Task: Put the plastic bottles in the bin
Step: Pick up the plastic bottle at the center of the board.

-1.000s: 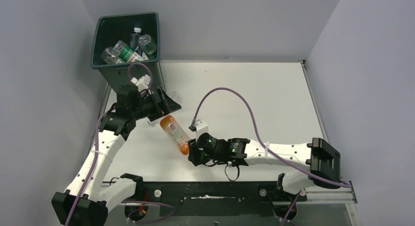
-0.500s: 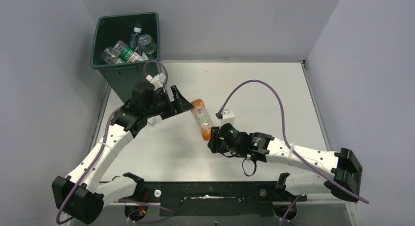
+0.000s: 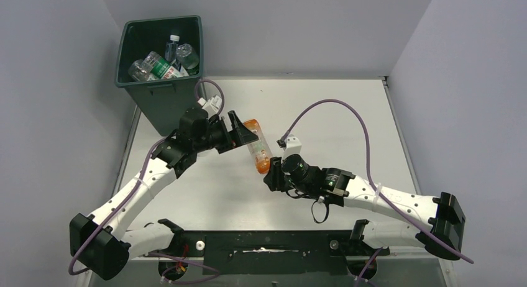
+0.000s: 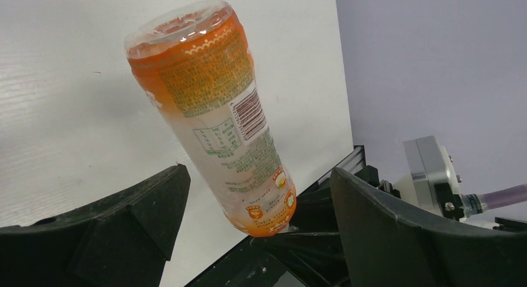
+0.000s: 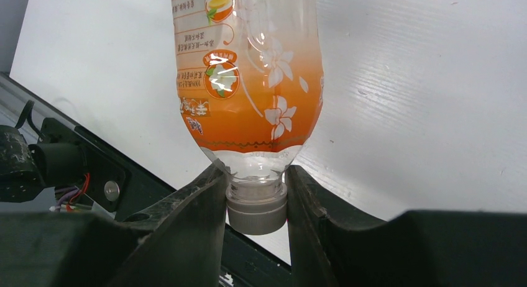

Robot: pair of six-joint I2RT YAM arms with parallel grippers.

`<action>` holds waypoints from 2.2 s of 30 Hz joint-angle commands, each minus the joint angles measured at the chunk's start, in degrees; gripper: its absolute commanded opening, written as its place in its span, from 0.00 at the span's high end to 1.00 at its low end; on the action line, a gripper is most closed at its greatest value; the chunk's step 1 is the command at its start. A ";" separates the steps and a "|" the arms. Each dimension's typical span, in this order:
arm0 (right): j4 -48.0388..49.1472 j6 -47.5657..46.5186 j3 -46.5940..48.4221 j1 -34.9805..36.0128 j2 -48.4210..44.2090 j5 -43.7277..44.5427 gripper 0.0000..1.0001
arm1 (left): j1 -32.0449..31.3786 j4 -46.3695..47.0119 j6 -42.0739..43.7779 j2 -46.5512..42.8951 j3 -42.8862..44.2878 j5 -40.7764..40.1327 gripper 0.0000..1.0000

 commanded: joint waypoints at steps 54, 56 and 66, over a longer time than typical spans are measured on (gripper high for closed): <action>8.11 -2.02 3.30 8.67 -2.46 7.14 0.74 | -4.06 7.13 -0.84 3.03 -3.54 -6.42 0.41; 7.81 -1.80 3.38 8.66 -2.33 7.31 0.73 | -4.08 7.10 -0.80 3.08 -3.35 -6.26 0.47; 6.60 -1.21 4.15 8.75 -2.11 7.33 0.23 | -4.08 5.30 0.17 3.41 -1.20 -6.13 0.58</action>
